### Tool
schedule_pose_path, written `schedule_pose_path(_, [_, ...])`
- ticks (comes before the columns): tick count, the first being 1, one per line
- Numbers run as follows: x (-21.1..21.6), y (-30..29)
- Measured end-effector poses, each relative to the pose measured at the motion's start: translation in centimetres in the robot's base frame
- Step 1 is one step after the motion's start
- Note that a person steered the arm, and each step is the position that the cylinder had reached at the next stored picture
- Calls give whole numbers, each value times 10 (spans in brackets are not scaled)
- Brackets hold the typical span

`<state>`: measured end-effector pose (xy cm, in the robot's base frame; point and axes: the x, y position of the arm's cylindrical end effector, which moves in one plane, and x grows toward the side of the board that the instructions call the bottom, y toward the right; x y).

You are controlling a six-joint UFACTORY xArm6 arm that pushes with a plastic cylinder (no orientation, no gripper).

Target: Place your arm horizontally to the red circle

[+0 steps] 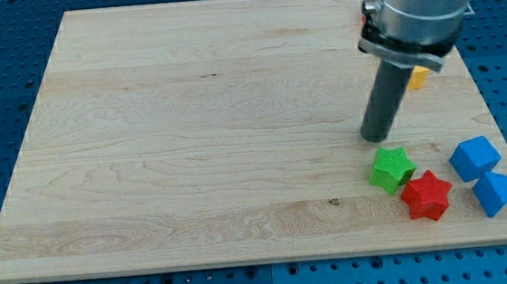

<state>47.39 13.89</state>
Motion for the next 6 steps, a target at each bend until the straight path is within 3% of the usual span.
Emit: schedule_pose_path(6, [-226, -16])
